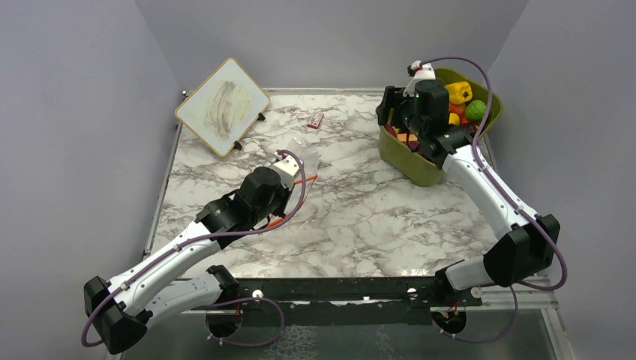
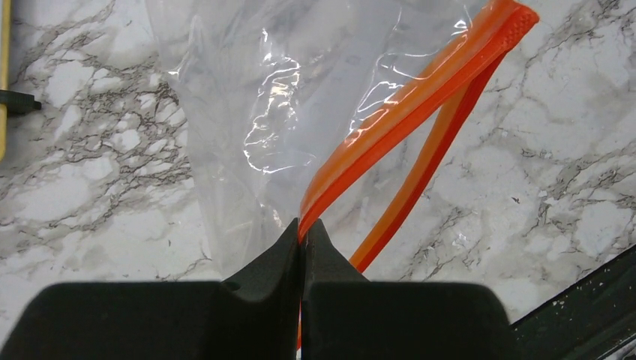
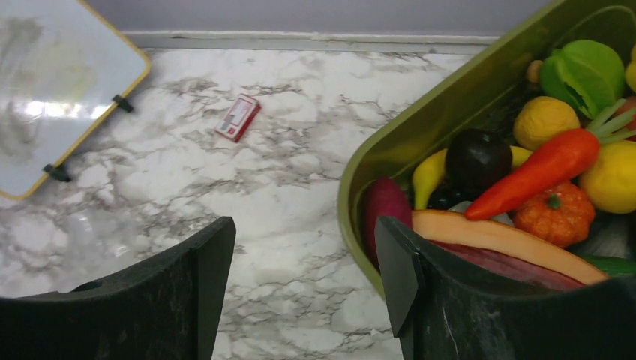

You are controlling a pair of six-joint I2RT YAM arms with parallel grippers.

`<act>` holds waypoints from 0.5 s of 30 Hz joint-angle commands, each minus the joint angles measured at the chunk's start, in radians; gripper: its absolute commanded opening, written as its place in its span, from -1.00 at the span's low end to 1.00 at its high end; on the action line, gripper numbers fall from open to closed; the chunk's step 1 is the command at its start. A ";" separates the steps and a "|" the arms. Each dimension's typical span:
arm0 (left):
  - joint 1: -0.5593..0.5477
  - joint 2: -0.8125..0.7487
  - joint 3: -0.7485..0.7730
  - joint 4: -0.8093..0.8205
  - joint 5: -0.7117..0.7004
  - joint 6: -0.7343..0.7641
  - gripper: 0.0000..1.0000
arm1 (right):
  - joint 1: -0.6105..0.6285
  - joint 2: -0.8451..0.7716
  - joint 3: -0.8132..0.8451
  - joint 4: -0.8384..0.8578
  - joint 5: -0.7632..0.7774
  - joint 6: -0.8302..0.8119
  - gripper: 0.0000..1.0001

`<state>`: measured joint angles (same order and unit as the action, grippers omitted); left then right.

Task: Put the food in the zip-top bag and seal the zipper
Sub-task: Pick up the fake vegetable from the bin.

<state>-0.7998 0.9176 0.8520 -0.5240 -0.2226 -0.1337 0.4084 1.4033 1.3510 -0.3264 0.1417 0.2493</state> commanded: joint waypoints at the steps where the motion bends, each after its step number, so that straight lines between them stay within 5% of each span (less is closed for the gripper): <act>1: 0.003 -0.073 -0.056 0.127 0.064 0.009 -1.00 | -0.098 0.081 0.014 0.085 0.008 0.000 0.40; 5: 0.005 -0.086 -0.066 0.129 0.094 -0.003 -1.00 | -0.199 0.164 0.058 0.126 0.077 0.001 0.41; 9: 0.005 -0.092 -0.079 0.131 0.114 -0.012 -1.00 | -0.280 0.227 0.066 0.217 0.097 -0.059 0.13; 15: 0.008 -0.087 -0.080 0.138 0.106 -0.006 -1.00 | -0.363 0.371 0.158 0.251 0.171 -0.169 0.28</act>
<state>-0.7986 0.8379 0.7837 -0.4267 -0.1413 -0.1394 0.0830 1.6966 1.4242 -0.1638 0.2375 0.1745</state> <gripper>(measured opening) 0.015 0.625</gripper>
